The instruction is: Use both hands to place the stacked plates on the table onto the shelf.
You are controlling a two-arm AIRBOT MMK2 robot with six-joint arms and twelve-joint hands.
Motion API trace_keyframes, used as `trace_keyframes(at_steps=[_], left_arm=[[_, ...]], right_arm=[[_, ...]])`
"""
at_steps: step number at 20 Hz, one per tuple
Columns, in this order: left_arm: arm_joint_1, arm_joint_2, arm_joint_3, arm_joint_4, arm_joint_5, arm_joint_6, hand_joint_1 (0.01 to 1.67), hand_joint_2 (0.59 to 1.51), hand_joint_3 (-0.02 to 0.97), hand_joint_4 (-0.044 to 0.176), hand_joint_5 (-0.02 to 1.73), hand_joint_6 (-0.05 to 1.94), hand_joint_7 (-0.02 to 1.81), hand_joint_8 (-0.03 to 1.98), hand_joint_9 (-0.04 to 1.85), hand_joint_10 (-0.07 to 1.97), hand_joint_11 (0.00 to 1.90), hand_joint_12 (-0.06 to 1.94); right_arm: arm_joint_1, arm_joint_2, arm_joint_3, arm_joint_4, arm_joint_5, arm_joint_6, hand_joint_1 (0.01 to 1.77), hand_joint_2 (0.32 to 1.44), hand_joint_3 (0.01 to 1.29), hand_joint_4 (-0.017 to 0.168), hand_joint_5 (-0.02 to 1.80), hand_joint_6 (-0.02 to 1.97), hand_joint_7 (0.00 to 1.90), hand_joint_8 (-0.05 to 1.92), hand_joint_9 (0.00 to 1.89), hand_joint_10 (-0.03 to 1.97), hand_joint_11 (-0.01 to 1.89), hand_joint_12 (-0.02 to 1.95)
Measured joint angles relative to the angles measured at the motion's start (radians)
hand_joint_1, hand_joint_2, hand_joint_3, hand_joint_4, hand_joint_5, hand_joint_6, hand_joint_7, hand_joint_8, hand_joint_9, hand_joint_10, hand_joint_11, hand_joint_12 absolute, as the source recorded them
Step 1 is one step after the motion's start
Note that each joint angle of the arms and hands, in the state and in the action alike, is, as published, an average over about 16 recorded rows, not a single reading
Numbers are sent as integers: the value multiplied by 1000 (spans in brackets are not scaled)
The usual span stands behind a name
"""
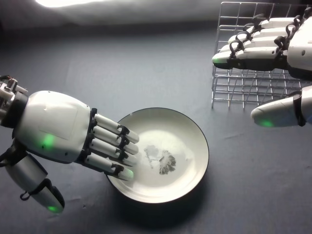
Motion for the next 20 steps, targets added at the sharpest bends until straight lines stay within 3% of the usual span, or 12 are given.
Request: trace_keyframes(at_steps=[9, 20], left_arm=[[17, -44, 79, 35, 9, 8, 15, 1190, 3, -2, 35, 0, 23, 15, 21, 4, 16, 2], [39, -52, 104, 59, 5, 26, 15, 1179, 3, -9, 8, -13, 17, 1, 16, 5, 17, -7]], right_arm=[[-2, 0, 0, -3, 8, -1, 23, 1234, 15, -1, 145, 22, 156, 13, 156, 10, 20, 492], [-9, 0, 0, -10, 26, -3, 67, 1232, 15, -1, 180, 22, 204, 13, 198, 10, 20, 607]])
